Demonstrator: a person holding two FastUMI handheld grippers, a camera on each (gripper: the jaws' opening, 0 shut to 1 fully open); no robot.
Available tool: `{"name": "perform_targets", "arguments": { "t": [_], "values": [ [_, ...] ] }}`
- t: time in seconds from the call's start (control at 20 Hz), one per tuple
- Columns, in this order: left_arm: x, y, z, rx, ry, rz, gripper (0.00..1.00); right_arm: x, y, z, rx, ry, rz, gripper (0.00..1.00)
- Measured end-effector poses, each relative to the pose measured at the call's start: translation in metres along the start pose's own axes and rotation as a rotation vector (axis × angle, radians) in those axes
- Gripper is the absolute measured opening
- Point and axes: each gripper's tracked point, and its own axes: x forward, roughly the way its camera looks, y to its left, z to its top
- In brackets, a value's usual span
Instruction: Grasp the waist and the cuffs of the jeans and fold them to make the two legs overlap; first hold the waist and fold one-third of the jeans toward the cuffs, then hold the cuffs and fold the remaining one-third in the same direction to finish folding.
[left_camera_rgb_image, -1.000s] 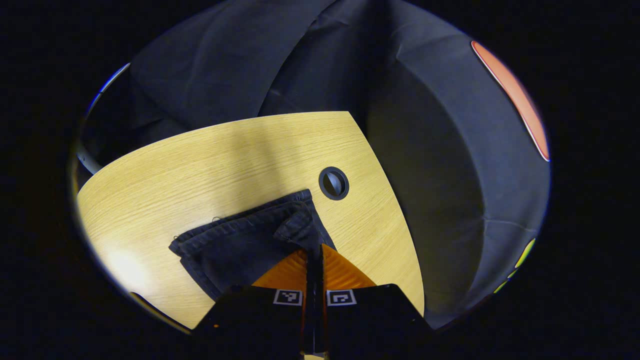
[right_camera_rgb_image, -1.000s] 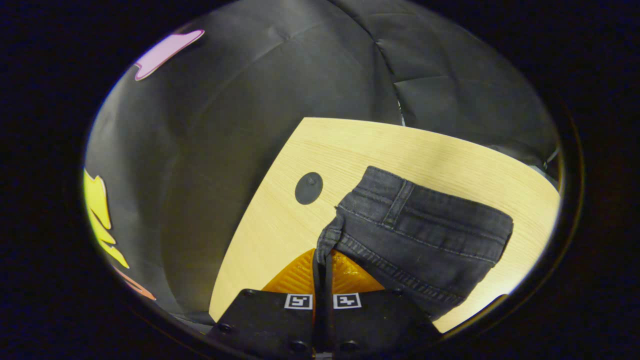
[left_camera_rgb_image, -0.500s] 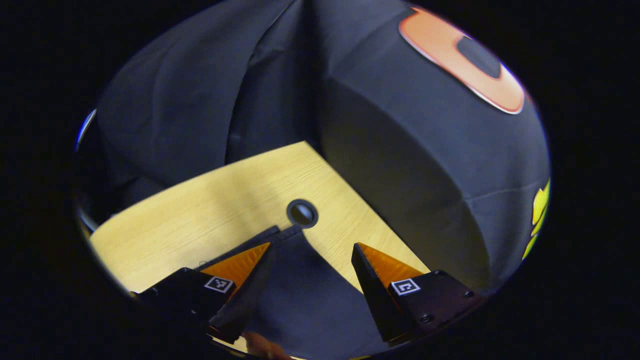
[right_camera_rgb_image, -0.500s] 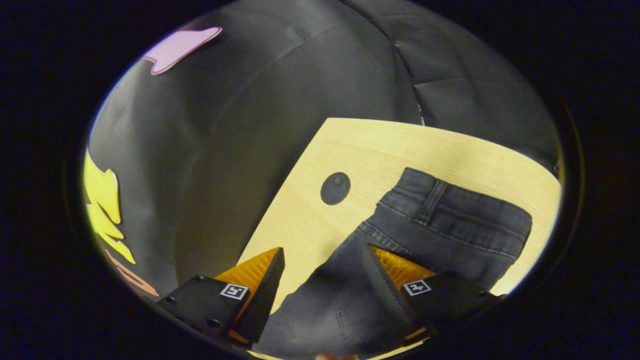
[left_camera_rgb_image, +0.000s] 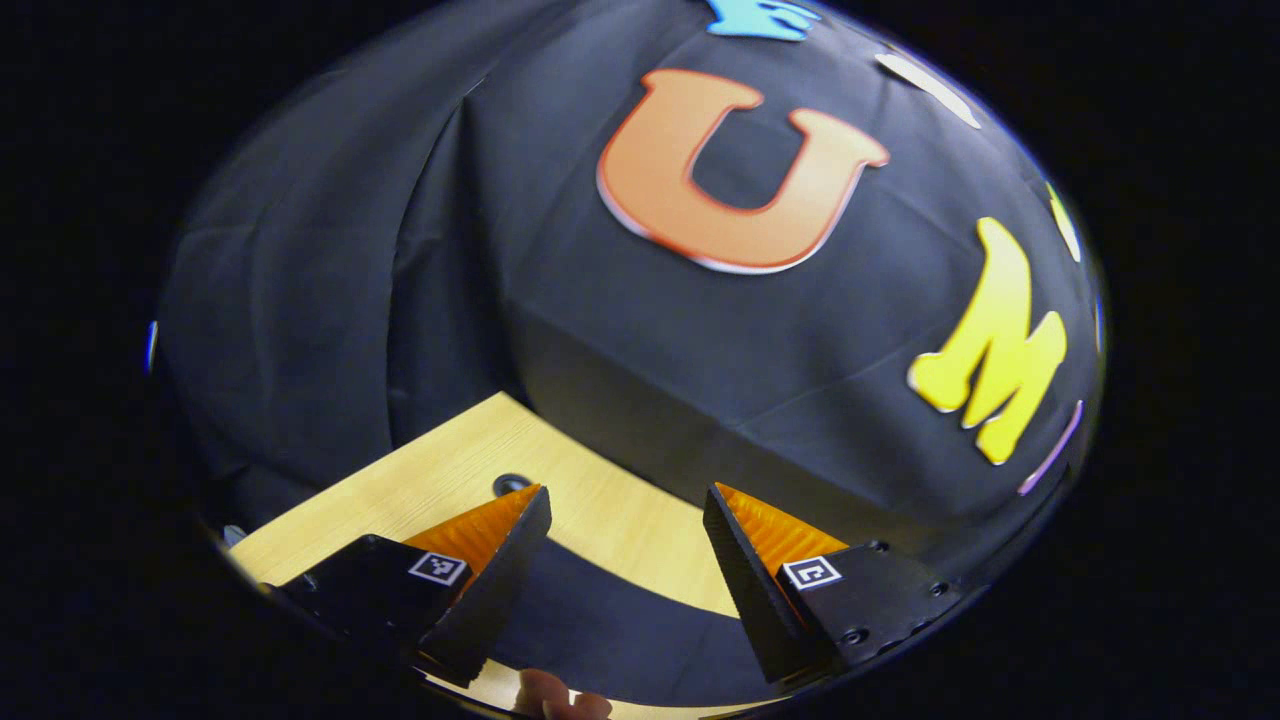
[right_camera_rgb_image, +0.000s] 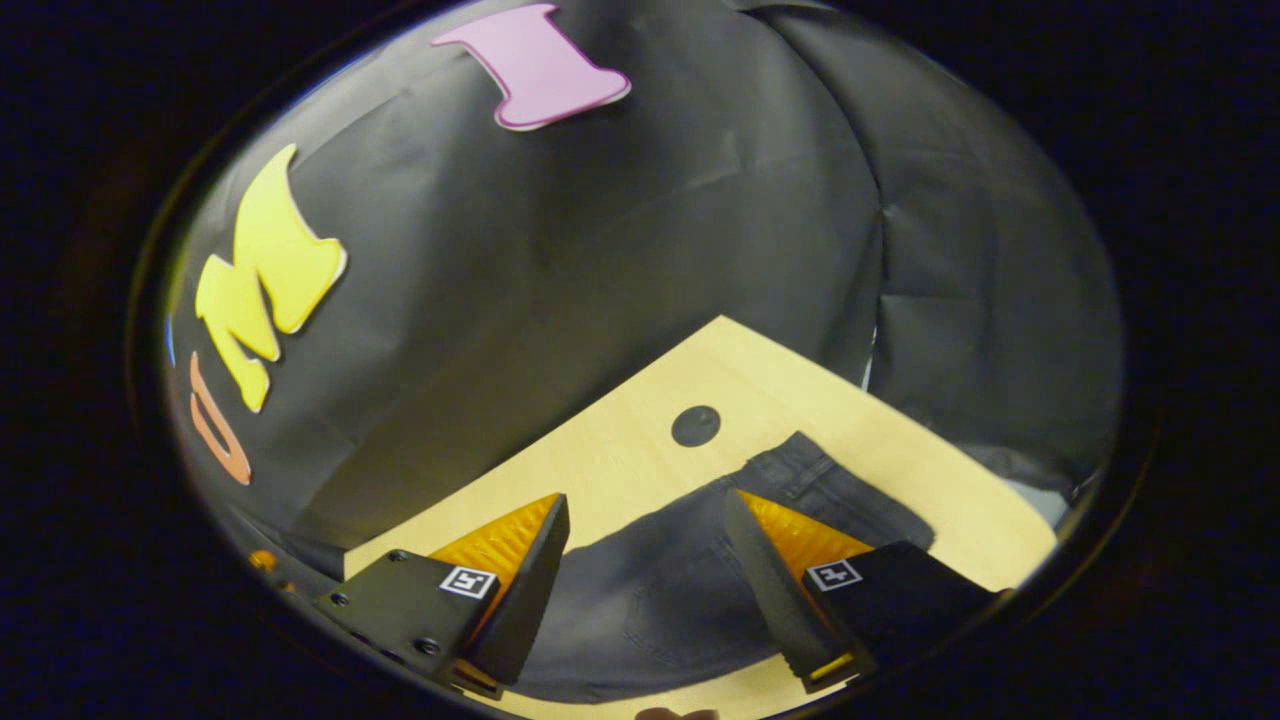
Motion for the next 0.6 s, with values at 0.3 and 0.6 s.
{"name": "perform_targets", "arguments": {
  "t": [0.3, 0.6],
  "values": [
    [-0.091, -0.058, 0.056, 0.203, -0.226, -0.096, 0.98, -0.069, -0.05, -0.033, 0.079, 0.015, 0.01, 0.96],
    [-0.174, -0.105, 0.07, 0.401, -0.374, -0.154, 0.98, -0.055, -0.097, -0.076, 0.424, 0.08, 0.033, 0.96]
  ]
}}
